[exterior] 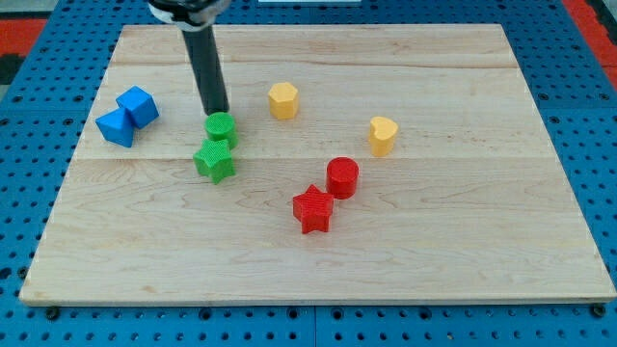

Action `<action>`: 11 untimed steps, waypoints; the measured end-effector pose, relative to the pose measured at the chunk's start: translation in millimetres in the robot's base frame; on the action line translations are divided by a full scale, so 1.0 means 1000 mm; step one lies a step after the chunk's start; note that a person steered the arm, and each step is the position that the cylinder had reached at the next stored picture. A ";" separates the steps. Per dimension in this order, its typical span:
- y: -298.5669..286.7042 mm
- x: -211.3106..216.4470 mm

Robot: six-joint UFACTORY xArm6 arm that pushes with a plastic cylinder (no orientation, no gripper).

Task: Separate the green circle from the green star

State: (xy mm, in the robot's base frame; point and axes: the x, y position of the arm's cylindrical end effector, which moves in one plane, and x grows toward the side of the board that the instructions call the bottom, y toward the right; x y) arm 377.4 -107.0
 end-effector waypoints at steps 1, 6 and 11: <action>0.016 0.024; 0.020 0.076; -0.013 0.043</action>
